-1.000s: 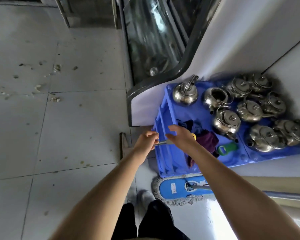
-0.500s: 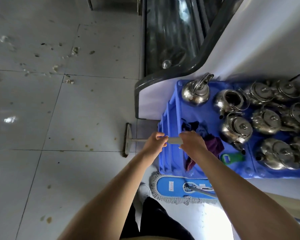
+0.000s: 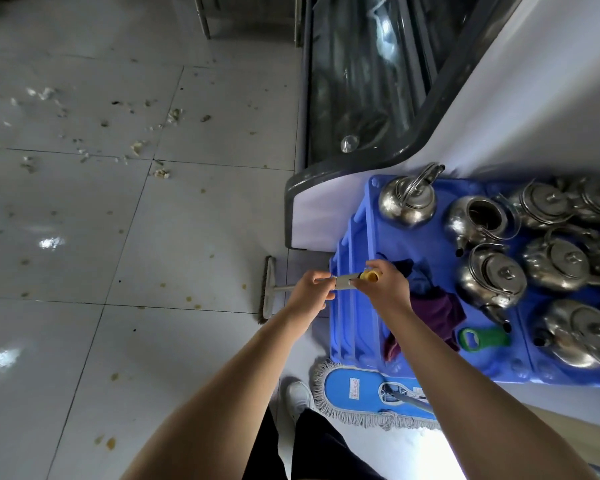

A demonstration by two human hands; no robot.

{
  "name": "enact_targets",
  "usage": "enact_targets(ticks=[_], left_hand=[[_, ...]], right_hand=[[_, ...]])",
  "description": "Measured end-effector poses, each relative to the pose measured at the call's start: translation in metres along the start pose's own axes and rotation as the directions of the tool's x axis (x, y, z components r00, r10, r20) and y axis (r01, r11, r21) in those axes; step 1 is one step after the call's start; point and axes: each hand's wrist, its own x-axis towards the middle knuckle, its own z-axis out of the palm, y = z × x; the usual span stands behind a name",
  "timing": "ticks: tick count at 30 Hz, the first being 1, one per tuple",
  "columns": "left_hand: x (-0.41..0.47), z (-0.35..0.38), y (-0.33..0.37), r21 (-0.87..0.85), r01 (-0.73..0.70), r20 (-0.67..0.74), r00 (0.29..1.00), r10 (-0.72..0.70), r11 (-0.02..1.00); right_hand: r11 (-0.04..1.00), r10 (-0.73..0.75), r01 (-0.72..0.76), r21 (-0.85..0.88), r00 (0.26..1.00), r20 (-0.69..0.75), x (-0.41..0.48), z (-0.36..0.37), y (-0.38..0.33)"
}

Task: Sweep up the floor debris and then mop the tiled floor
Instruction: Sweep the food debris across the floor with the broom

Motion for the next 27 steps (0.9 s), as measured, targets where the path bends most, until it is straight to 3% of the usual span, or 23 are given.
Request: enact_targets(ticks=[3,5,11,23,27], left_hand=[[0.002,-0.012,0.004,-0.043,-0.007,-0.032,0.999,0.006,0.999],[0.002,-0.020,0.003,-0.073,-0.002,-0.054,0.999,-0.002,0.997],[0.001,-0.037,-0.004,-0.122,0.009,-0.105,0.994,-0.022,0.993],[-0.009,-0.062,-0.007,-0.269,0.047,-0.131,0.988,-0.085,0.962],[-0.016,-0.070,-0.004,-0.428,0.135,-0.107,0.974,-0.198,0.894]], right_hand=[[0.989,0.029,-0.040,0.141,0.997,0.078,0.000,0.009,-0.012],[0.988,0.017,-0.036,0.148,0.992,0.124,-0.002,0.015,-0.019],[0.983,-0.115,0.135,-0.122,0.981,0.157,0.000,0.022,-0.044],[0.917,-0.328,0.334,-0.219,0.943,0.062,-0.007,0.018,-0.116],[0.883,-0.421,0.420,-0.210,0.906,0.046,-0.019,0.011,-0.143]])
